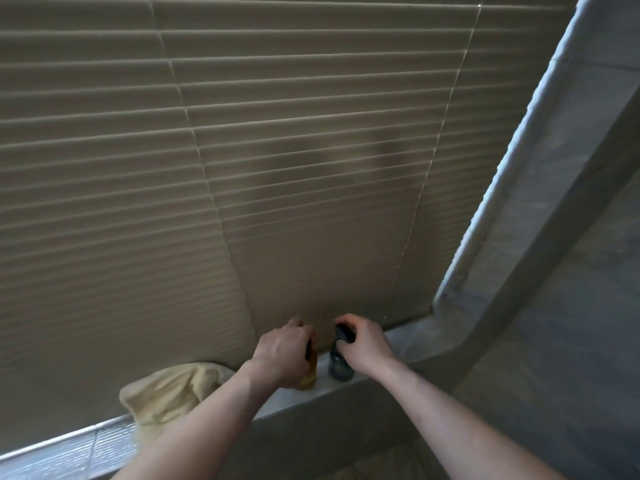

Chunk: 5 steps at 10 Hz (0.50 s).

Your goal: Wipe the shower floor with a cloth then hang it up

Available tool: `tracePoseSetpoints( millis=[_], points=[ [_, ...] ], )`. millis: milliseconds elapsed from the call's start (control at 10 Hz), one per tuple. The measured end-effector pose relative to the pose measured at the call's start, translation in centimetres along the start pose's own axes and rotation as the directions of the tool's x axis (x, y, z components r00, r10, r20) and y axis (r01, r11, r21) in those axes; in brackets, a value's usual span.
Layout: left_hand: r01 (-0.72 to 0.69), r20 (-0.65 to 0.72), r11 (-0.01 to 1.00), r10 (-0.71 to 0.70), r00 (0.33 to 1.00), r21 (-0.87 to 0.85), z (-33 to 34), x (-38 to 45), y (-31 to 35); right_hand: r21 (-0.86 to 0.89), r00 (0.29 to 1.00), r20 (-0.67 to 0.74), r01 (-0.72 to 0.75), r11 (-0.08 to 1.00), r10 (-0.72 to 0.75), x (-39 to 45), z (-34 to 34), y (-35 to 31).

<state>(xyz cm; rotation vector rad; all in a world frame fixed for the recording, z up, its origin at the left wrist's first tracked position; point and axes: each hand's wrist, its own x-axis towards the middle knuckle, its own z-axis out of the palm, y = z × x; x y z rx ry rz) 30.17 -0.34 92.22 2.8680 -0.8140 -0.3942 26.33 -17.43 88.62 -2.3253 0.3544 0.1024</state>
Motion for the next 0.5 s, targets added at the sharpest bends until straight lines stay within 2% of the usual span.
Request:
tracePoseSetpoints(
  millis=[300,400,500],
  points=[
    [-0.020,-0.103,1.000,0.019,0.995,-0.009,1.1,-0.9,-0.9,0.042,1.000,-0.001,-0.005,0.999,0.005,-1.4,0.5,-0.5],
    [-0.034,-0.150,0.999,0.032,0.988,-0.016,1.3,-1.6,-1.4,0.070,0.998,-0.063,0.002,0.998,0.003,-2.8,0.9,-0.3],
    [-0.126,-0.294,0.990,0.103,0.950,-0.061,1.5,-4.1,-2.0,0.183,0.993,-0.116,0.025,0.983,-0.004,-6.5,1.6,0.2]
  ],
)
